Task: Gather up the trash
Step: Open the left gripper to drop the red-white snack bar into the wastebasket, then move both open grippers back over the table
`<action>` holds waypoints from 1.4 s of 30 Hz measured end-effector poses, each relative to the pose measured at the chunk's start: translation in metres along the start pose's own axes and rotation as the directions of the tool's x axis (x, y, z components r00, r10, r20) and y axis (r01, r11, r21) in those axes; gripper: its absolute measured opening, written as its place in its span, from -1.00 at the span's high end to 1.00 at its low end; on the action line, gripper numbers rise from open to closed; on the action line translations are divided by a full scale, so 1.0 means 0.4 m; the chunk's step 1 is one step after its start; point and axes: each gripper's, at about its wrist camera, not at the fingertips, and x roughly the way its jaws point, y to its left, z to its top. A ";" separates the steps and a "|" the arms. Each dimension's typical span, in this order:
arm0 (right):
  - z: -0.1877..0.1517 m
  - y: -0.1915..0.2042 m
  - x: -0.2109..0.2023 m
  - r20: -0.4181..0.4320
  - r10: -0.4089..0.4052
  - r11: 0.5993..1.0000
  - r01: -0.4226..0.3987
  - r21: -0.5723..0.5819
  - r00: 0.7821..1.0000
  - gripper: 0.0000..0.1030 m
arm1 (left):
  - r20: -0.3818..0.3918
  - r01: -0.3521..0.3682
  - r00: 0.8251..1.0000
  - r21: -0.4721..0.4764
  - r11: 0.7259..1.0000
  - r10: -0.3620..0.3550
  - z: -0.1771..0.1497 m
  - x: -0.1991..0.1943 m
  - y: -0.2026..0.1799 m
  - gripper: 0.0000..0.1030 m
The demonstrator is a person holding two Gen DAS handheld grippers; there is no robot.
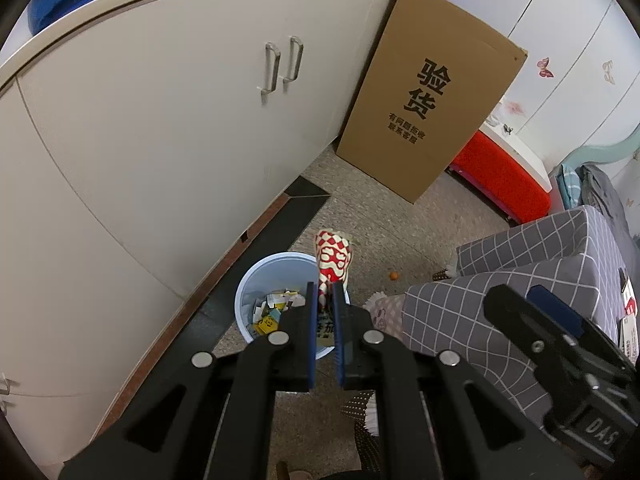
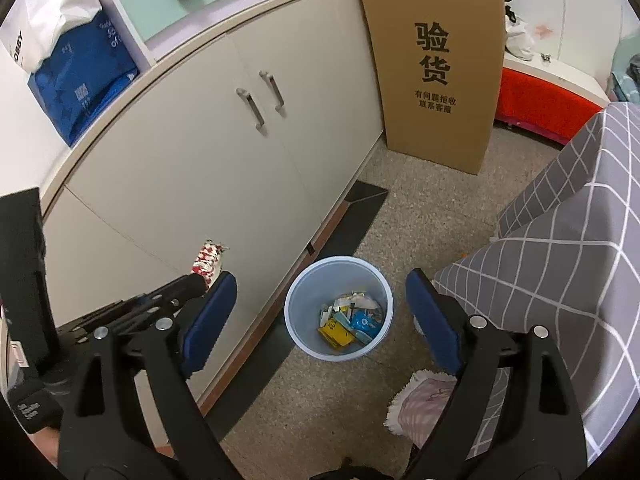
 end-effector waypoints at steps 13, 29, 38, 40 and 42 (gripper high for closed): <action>0.010 -0.047 -0.053 0.082 -0.011 0.998 0.006 0.064 0.997 -0.70 | 0.083 0.003 0.997 -0.032 0.999 0.000 0.035 -0.028 -0.038 -0.45; -0.005 -0.079 -0.217 0.153 0.001 0.997 -0.013 0.078 0.988 -0.70 | 0.113 0.025 0.993 -0.002 1.000 -0.025 -0.009 -0.162 -0.113 -0.46; -0.044 -0.196 -0.435 0.271 -0.058 0.993 0.027 0.114 0.961 -0.73 | 0.128 0.138 0.981 0.091 0.986 -0.149 -0.076 -0.275 -0.316 -0.48; -0.057 -0.236 -0.477 0.287 -0.083 0.990 0.046 0.131 0.954 -0.73 | 0.114 0.171 0.976 0.127 0.977 -0.185 -0.101 -0.290 -0.394 -0.48; -0.077 -0.297 -0.528 0.305 -0.109 0.986 0.063 0.157 0.946 -0.74 | 0.098 0.192 0.973 0.152 0.970 -0.208 -0.121 -0.295 -0.454 -0.48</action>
